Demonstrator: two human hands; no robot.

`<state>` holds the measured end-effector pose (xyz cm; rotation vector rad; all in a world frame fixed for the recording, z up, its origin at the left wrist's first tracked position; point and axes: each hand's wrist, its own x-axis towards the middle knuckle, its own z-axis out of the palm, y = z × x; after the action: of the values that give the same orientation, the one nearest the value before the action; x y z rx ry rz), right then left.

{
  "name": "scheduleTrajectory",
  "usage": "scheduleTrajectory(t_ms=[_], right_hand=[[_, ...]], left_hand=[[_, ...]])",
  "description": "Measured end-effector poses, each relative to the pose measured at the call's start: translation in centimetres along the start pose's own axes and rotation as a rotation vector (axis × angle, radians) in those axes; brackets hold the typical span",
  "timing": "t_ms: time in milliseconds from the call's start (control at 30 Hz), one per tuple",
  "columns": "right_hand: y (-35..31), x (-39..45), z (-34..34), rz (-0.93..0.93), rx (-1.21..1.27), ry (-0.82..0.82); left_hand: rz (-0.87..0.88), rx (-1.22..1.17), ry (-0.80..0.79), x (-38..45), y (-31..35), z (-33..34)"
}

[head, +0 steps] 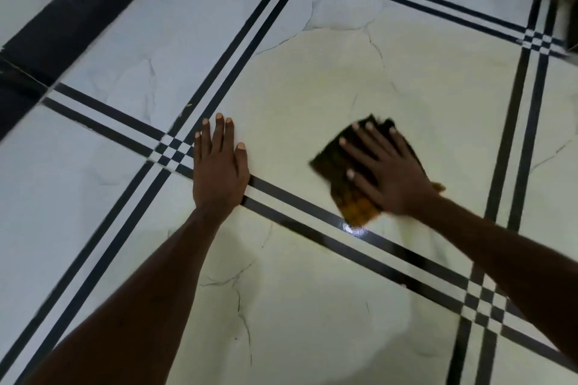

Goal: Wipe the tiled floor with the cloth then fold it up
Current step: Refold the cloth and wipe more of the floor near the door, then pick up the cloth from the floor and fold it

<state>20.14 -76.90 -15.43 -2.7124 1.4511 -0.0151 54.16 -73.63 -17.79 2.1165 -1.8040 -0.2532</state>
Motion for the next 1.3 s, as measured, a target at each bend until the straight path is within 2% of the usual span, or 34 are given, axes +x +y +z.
scheduleTrajectory(t_ms=[67,133,167,267,333,400,467,533,600,667,733,800,833,900,1000,1067,1167,1300], right_hand=[[-0.4,5.2,0.3,0.260,0.042,0.060],[-3.7,8.8,0.6,0.357,0.081,0.068],[-6.0,9.2,0.7,0.321,0.080,0.072],[-11.9,4.5,1.1,0.016,0.074,0.049],[-12.3,-1.5,0.6,-0.125,0.086,-0.005],[-9.1,-5.7,0.3,-0.198,0.092,-0.050],[-4.0,-6.4,0.2,-0.128,0.057,-0.043],[-0.1,-3.9,0.5,0.042,0.061,-0.001],[0.7,0.6,0.6,0.263,0.096,0.030],[-1.2,4.7,0.6,0.433,0.136,0.049],[-4.6,7.0,0.6,0.401,0.176,0.035],[-7.7,6.6,0.9,0.257,0.238,0.020],[-8.7,5.5,0.8,0.211,0.281,0.030],[-9.5,2.8,0.3,0.235,0.451,0.076],[-8.8,-1.1,-1.7,0.404,0.884,0.168],[-7.5,-2.8,-3.0,0.548,1.150,0.233],[-5.2,-3.7,-4.6,0.745,1.312,0.340],[-3.2,-3.8,-4.9,0.904,1.430,0.464]], left_hand=[[0.000,0.000,-0.001,0.0,-0.1,0.0],[0.003,-0.007,-0.006,0.1,-0.2,0.1],[0.006,-0.010,-0.007,0.0,-0.2,0.0],[0.014,-0.018,-0.001,0.0,-0.4,-0.1],[0.014,-0.031,0.002,0.0,-0.1,-0.3],[0.004,-0.036,-0.001,0.0,0.0,-0.4],[0.006,-0.026,-0.003,-0.1,0.0,-0.3],[0.004,-0.022,-0.006,0.0,0.1,-0.1],[0.001,-0.029,0.008,0.0,0.2,0.0],[0.008,-0.037,0.029,-0.1,0.3,0.1],[-0.010,-0.055,0.051,-0.3,0.6,-0.2],[-0.041,-0.120,0.048,-0.4,1.9,-0.5],[-0.028,-0.138,0.022,-0.4,3.1,-0.8],[0.043,-0.163,-0.070,-0.4,6.1,-0.7],[0.052,-0.241,-0.231,-0.9,10.7,-0.4],[0.072,-0.235,-0.275,-1.2,12.4,0.3],[0.050,-0.319,-0.327,-1.0,14.6,0.3],[-0.063,-0.598,-0.458,0.0,16.9,-2.2]])
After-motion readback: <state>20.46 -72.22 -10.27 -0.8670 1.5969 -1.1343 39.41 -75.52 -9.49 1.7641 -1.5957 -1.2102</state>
